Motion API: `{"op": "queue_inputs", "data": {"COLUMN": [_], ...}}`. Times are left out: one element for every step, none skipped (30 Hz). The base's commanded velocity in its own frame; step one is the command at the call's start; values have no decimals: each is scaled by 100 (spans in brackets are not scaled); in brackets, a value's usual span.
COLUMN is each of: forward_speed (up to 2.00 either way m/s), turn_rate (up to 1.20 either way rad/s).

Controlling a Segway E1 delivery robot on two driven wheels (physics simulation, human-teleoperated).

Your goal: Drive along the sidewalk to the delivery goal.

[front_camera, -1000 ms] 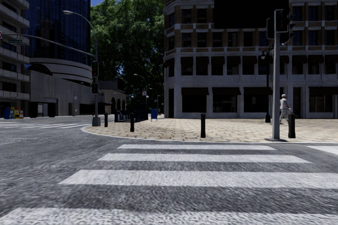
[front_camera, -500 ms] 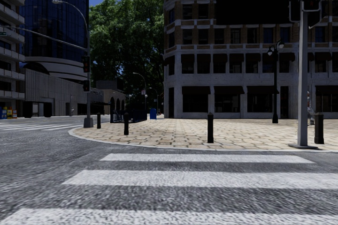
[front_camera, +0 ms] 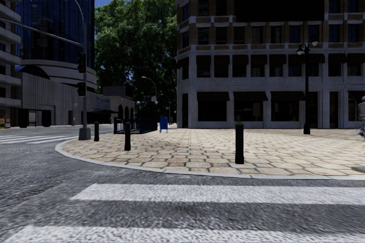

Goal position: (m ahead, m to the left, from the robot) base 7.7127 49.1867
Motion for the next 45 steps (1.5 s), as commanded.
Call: {"op": "queue_inputs", "data": {"forward_speed": [200, 200, 200, 200, 200, 200, 200, 200, 200, 200, 200, 200, 200, 200, 200, 200, 200, 200, 200, 200, 200, 200, 200, 200, 200, 199, 199, 191, 179, 179, 156, 142, 138, 138, 137, 136, 136, 136, 138, 141, 141, 142, 143, 143, 143], "turn_rate": [0, 0, 0, 0, 0, 0, 0, 0, 0, 0, 0, 0, 0, 0, 0, 0, 0, 0, 0, 0, 0, 0, 0, 0, 0, 0, 0, 0, 0, 0, 0, 0, 0, 0, 0, 0, 0, 0, 0, 0, 0, 0, 0, 0, 0]}}
